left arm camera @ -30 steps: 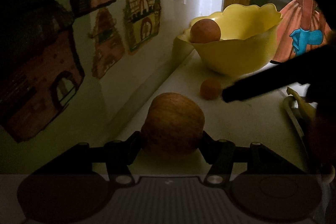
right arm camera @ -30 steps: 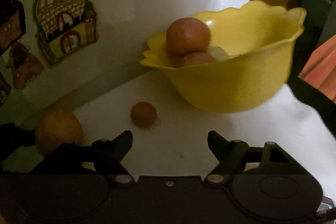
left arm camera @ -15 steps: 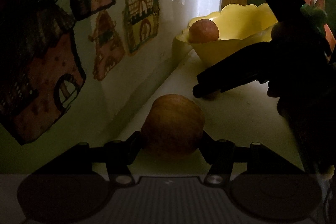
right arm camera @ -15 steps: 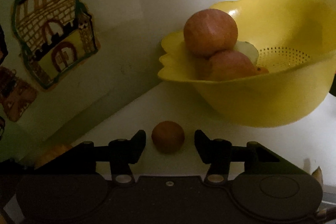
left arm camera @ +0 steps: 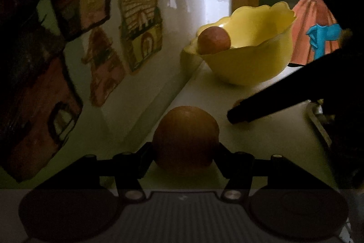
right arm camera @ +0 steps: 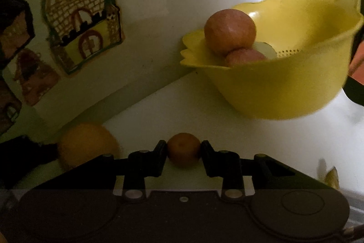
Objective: Organize fruits
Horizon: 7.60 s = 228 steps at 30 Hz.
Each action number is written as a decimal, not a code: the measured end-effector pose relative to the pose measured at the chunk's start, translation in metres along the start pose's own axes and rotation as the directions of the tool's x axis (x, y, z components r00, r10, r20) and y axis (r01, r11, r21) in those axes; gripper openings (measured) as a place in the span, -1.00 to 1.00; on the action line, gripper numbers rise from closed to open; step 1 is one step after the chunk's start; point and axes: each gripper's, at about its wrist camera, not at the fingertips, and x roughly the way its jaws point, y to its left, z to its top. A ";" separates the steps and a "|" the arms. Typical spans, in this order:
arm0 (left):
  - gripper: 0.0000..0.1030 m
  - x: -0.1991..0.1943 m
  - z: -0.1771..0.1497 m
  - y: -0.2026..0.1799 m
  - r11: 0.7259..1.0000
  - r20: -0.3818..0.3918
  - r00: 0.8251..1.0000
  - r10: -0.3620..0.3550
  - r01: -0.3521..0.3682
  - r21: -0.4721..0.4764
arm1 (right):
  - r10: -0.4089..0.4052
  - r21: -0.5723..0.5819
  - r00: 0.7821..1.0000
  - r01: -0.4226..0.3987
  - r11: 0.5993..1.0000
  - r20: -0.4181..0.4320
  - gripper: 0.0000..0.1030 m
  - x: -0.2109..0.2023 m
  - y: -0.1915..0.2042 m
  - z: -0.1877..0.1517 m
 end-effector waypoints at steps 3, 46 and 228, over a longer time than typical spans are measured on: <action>0.19 0.005 0.005 -0.002 0.999 0.029 1.000 -0.013 0.012 0.034 | -0.006 0.012 1.000 0.006 1.000 0.009 -0.32 -0.014 -0.001 -0.004; 0.15 -0.029 0.034 -0.094 0.984 -0.014 0.984 -0.176 0.176 -0.014 | -0.165 0.135 0.970 0.142 0.981 0.177 -0.32 -0.153 -0.077 -0.081; 0.99 -0.349 -0.251 -0.076 0.974 0.335 0.942 0.037 0.041 -0.222 | -0.276 0.114 0.703 0.269 0.956 0.656 0.99 -0.373 0.126 -0.456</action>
